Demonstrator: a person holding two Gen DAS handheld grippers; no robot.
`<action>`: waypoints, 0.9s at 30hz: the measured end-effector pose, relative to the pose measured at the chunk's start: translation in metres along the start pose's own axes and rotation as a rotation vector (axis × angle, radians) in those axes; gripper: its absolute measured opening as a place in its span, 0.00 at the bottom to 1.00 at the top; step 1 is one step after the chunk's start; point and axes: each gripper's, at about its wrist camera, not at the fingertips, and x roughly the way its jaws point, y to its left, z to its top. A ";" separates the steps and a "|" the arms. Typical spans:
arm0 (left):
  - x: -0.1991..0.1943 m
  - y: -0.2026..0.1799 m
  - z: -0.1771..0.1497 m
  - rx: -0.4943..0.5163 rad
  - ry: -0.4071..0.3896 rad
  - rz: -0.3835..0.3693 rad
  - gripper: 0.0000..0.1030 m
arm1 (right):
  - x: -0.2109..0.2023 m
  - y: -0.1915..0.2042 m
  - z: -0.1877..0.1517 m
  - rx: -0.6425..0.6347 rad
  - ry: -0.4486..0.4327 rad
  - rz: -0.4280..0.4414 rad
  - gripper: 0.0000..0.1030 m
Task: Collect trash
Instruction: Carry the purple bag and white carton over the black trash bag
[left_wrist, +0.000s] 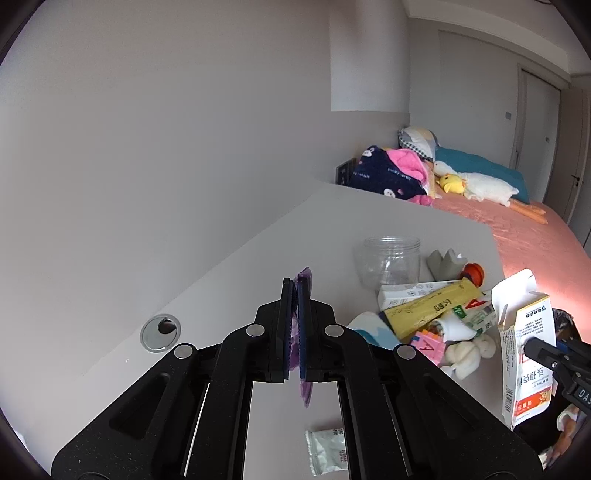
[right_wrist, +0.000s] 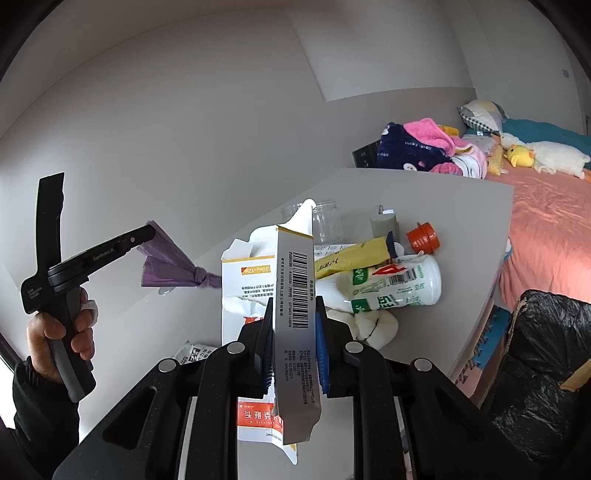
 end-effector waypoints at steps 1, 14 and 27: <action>-0.005 -0.005 0.002 0.010 -0.011 -0.003 0.01 | -0.005 -0.002 0.001 0.003 -0.009 -0.003 0.19; -0.051 -0.085 0.033 0.114 -0.117 -0.109 0.00 | -0.071 -0.032 0.003 0.040 -0.123 -0.065 0.19; -0.060 -0.175 0.043 0.212 -0.131 -0.264 0.00 | -0.127 -0.072 -0.005 0.099 -0.196 -0.163 0.19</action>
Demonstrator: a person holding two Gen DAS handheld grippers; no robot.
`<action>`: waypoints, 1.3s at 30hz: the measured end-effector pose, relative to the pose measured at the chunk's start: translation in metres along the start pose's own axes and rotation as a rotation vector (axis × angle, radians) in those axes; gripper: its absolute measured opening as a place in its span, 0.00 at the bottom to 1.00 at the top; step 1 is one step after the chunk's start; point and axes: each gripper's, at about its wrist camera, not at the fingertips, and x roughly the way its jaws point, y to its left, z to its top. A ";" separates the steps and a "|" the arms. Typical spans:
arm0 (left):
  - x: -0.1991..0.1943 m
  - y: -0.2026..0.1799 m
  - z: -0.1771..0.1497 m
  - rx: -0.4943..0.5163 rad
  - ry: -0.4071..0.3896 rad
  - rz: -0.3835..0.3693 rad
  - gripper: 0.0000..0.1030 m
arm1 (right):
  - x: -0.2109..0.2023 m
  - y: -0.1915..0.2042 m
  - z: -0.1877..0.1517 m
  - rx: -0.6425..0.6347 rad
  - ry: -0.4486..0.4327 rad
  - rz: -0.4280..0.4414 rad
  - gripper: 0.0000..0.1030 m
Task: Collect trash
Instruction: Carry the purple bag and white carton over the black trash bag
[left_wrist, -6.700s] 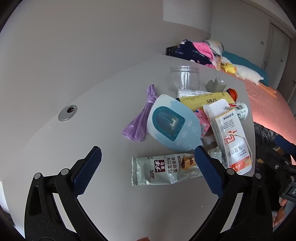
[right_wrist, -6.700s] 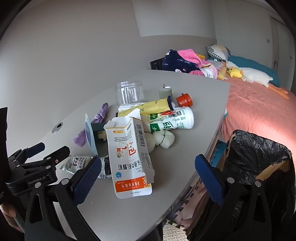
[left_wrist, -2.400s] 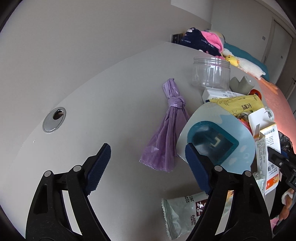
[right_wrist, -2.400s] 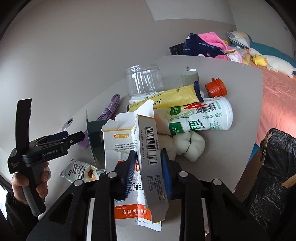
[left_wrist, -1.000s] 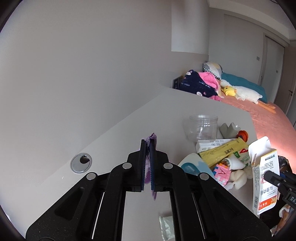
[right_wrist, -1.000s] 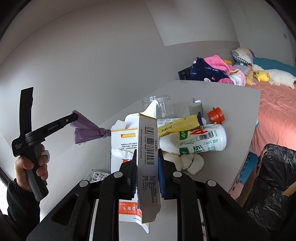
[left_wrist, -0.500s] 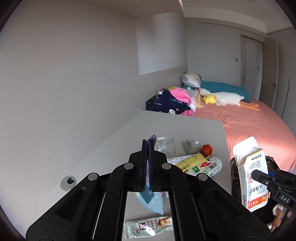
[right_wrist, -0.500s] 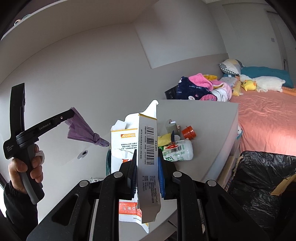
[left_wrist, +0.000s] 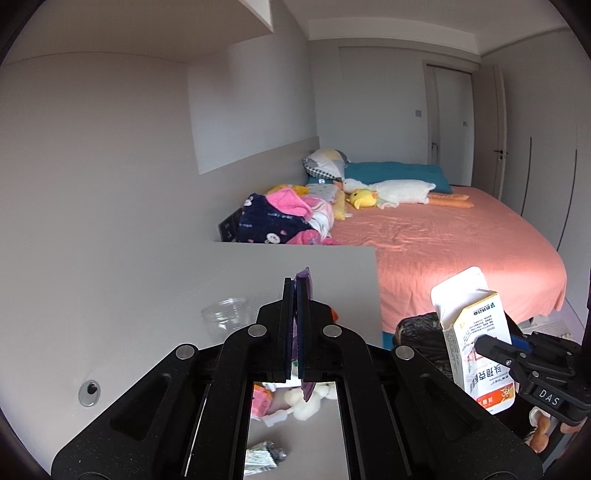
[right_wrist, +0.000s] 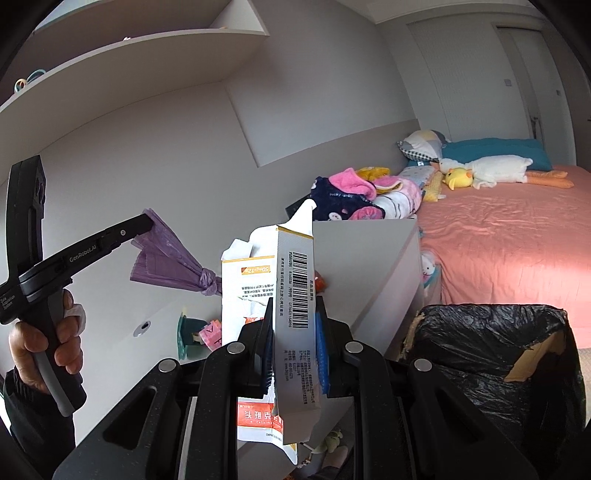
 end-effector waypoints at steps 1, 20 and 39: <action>0.002 -0.007 0.001 0.004 0.000 -0.015 0.00 | -0.003 -0.004 -0.001 0.006 -0.005 -0.010 0.19; 0.048 -0.143 -0.006 0.107 0.077 -0.308 0.00 | -0.066 -0.104 -0.010 0.141 -0.057 -0.247 0.19; 0.104 -0.195 -0.057 0.184 0.290 -0.429 0.93 | -0.092 -0.165 -0.024 0.315 -0.116 -0.438 0.80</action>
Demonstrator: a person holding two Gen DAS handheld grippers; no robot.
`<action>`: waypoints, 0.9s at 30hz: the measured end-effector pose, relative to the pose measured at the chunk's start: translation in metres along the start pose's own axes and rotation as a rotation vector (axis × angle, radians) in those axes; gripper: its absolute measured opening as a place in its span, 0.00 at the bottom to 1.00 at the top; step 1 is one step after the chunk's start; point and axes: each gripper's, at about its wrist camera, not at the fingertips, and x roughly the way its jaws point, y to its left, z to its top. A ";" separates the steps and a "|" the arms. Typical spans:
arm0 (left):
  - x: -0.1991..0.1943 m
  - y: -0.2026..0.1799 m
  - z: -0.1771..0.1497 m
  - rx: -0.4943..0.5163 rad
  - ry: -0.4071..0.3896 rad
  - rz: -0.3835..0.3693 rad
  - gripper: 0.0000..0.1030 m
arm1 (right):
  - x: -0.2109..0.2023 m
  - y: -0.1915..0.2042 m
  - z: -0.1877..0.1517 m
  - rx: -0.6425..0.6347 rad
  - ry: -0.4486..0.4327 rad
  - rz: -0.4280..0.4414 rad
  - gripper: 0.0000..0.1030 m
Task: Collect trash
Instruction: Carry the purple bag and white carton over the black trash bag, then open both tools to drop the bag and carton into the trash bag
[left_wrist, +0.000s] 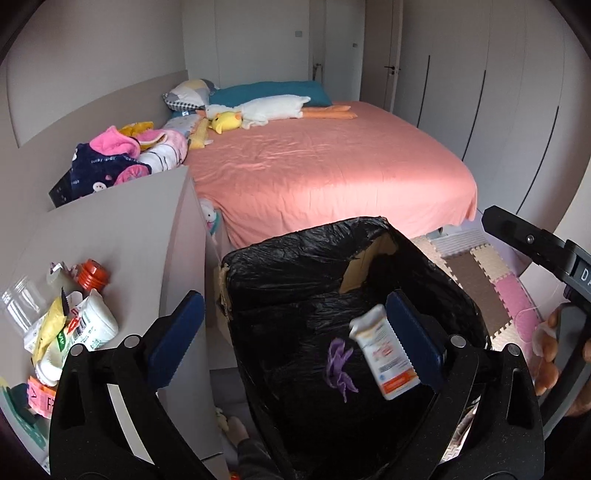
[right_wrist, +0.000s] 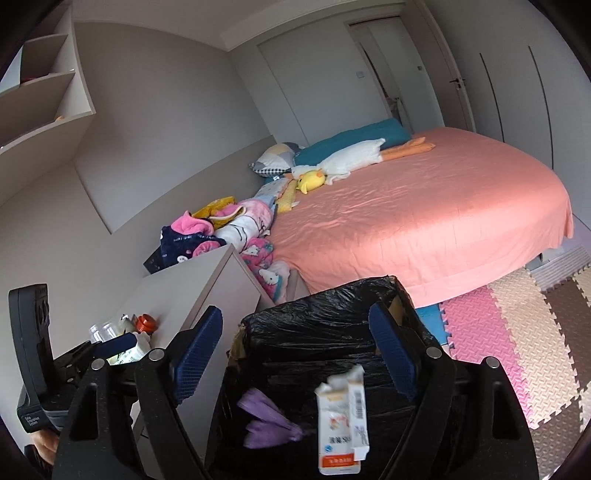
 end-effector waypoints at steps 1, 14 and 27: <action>-0.001 0.000 -0.001 0.003 -0.005 0.007 0.93 | 0.002 -0.001 0.000 0.007 0.005 0.004 0.80; -0.006 0.019 -0.018 -0.034 0.009 0.073 0.93 | 0.015 0.025 -0.009 -0.040 0.046 0.049 0.80; -0.035 0.057 -0.039 -0.070 0.009 0.157 0.94 | 0.032 0.075 -0.024 -0.119 0.114 0.132 0.81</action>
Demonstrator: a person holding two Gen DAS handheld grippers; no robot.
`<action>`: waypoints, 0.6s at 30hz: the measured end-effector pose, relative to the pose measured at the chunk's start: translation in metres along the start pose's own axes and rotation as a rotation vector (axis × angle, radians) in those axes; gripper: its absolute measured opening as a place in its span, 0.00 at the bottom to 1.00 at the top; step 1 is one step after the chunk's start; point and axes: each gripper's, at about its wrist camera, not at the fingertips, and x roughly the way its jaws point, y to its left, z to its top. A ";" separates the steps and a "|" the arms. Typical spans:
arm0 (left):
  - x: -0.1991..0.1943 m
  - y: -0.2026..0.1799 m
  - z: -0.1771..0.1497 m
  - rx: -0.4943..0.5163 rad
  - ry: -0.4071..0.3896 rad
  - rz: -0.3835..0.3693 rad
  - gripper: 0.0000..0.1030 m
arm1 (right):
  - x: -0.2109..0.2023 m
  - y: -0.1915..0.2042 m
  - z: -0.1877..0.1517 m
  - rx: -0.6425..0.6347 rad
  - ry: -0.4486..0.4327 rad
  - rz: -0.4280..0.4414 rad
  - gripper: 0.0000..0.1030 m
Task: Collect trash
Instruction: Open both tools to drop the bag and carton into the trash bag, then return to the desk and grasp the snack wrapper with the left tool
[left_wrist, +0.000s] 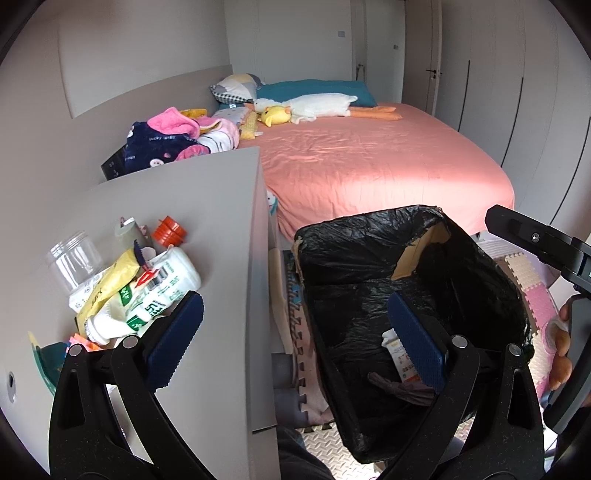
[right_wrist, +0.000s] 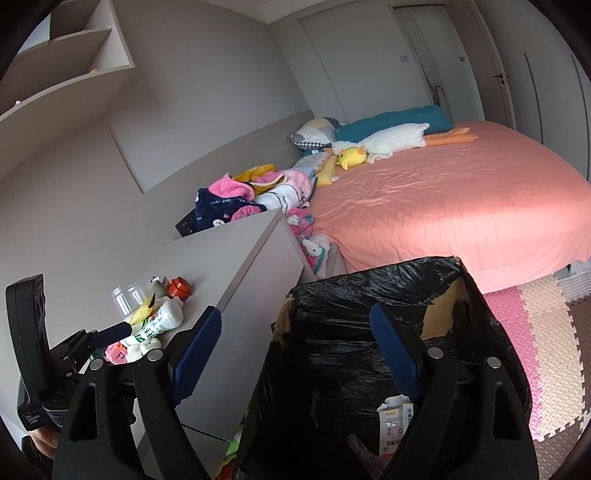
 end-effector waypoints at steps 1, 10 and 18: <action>-0.001 0.004 -0.002 -0.002 0.002 0.006 0.94 | 0.002 0.004 -0.001 -0.008 0.005 0.006 0.81; -0.016 0.033 -0.023 -0.008 0.014 0.057 0.94 | 0.017 0.040 -0.009 -0.062 0.043 0.053 0.81; -0.034 0.067 -0.045 -0.038 0.017 0.100 0.94 | 0.034 0.077 -0.020 -0.123 0.091 0.091 0.81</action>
